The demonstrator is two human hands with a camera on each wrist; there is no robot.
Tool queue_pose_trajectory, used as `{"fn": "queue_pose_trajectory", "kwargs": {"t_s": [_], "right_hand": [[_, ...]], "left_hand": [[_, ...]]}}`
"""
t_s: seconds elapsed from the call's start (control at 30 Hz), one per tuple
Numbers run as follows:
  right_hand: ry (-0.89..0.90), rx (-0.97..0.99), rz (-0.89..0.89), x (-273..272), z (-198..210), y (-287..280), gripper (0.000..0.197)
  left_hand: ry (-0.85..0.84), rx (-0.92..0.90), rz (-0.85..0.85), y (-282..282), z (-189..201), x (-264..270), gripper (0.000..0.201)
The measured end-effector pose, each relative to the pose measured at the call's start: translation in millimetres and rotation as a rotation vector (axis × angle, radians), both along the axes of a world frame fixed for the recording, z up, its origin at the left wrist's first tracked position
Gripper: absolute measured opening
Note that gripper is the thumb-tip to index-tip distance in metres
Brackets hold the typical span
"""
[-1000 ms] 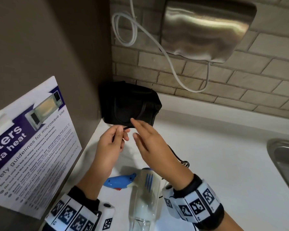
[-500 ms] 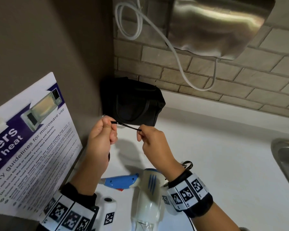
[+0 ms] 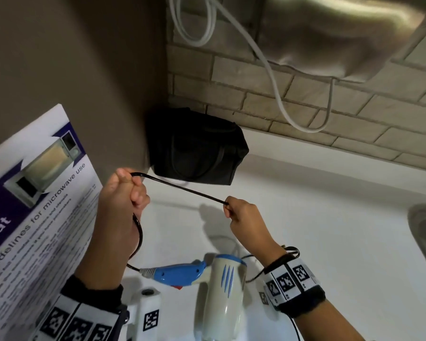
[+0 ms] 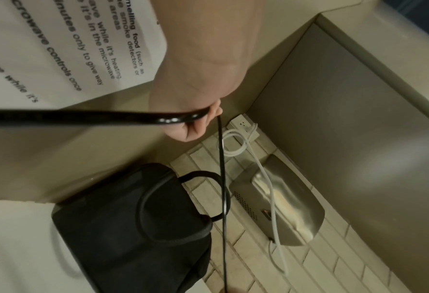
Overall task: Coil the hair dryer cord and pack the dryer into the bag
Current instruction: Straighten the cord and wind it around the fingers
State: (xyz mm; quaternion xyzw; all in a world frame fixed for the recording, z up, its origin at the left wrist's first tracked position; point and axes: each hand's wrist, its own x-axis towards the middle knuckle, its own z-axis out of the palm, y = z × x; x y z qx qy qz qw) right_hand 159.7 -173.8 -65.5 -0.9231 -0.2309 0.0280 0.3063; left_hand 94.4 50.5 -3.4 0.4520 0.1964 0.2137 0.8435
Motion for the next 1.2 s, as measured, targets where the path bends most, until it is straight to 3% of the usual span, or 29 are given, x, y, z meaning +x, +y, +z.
{"fn": "queue_pose_trajectory", "kwargs": {"t_s": [0.3, 0.43, 0.57, 0.73, 0.87, 0.93, 1.07, 1.2], "right_hand": [[0.040, -0.153, -0.104, 30, -26, -44, 0.032], [0.047, -0.148, -0.203, 37, -38, -63, 0.040], [0.077, -0.131, -0.280, 44, -46, -73, 0.038], [0.117, -0.145, -0.402, 58, -55, -84, 0.024], [0.156, -0.196, -0.467, 63, -57, -95, 0.037], [0.170, -0.204, -0.485, 63, -58, -97, 0.034], [0.204, -0.199, -0.525, 64, -57, -99, 0.028], [0.247, -0.135, -0.564, 65, -52, -98, 0.023]], "left_hand": [[-0.045, -0.135, -0.022, 19, -17, -9, 0.024], [0.015, -0.116, -0.016, 21, -35, -14, 0.051], [0.071, -0.216, 0.000, 14, -53, -13, 0.061], [0.121, -0.259, 0.012, 16, -67, -11, 0.058], [0.131, -0.290, 0.018, 20, -77, -10, 0.051], [0.135, -0.288, -0.011, 19, -83, -11, 0.042], [0.136, -0.302, -0.011, 15, -87, -11, 0.053], [0.188, -0.314, -0.023, 17, -94, -10, 0.036]]}}
